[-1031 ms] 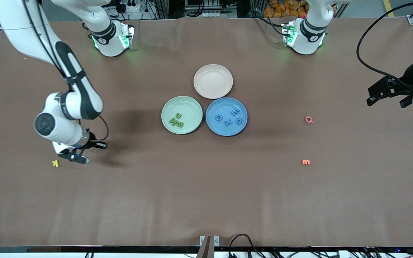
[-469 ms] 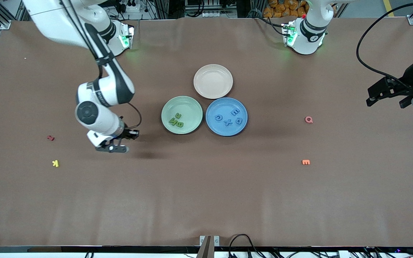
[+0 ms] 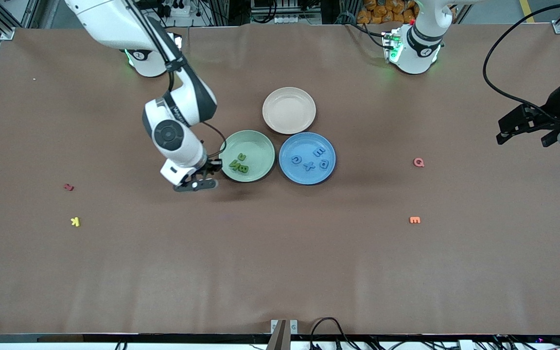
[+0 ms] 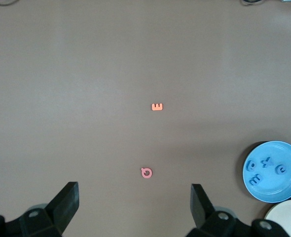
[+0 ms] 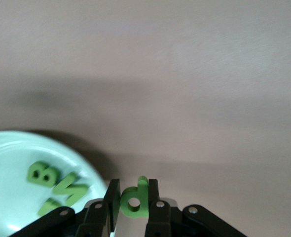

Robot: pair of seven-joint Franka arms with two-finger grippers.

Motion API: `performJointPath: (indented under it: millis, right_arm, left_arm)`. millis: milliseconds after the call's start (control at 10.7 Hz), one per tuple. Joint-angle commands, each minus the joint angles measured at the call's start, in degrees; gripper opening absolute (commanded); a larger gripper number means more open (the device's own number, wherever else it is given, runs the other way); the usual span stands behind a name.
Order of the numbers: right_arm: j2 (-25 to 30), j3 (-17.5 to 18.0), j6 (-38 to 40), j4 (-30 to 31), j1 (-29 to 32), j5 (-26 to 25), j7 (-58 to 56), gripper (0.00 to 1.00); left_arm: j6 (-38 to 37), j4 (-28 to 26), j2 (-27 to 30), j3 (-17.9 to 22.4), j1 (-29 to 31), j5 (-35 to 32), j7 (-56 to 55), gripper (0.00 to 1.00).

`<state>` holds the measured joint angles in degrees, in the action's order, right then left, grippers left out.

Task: Sort letters by color into matching plates
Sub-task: 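Carry the green d to the green plate with the right gripper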

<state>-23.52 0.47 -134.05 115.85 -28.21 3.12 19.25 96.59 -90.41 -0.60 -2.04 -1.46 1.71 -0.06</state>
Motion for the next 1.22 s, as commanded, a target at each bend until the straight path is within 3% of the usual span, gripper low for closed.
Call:
performJointPath:
  millis: [0, 656, 750, 844, 1125]
  right_arm:
    - [-0.65, -0.3, 0.29, -0.01, -3.77, 0.04, 0.35, 0.25]
    - [-3.73, 1.9, -0.07, -2.91, -7.73, 0.13, 0.44, 0.24]
    - [-3.73, 1.9, -0.07, -3.0, -7.82, 0.05, 1.05, 0.46]
    - [-3.73, 1.9, -0.07, -3.78, -8.17, -0.04, 1.49, 0.99]
    - [-3.73, 1.9, 0.11, -3.97, -7.47, 0.04, 1.67, 1.0]
  left_arm:
    - [0.0, 0.85, -0.46, -0.16, 0.23, -0.13, 1.03, 1.0]
    - [0.0, 0.76, -0.37, -0.25, 0.14, -0.04, 1.03, 1.0]
    - [0.0, 0.76, -0.37, -0.25, 0.14, -0.04, 0.94, 1.0]
    - [0.09, 0.76, -0.46, -0.33, 0.14, -0.04, 0.94, 1.0]
    - [0.0, 0.76, -0.46, -0.25, 0.14, -0.04, 1.03, 1.0]
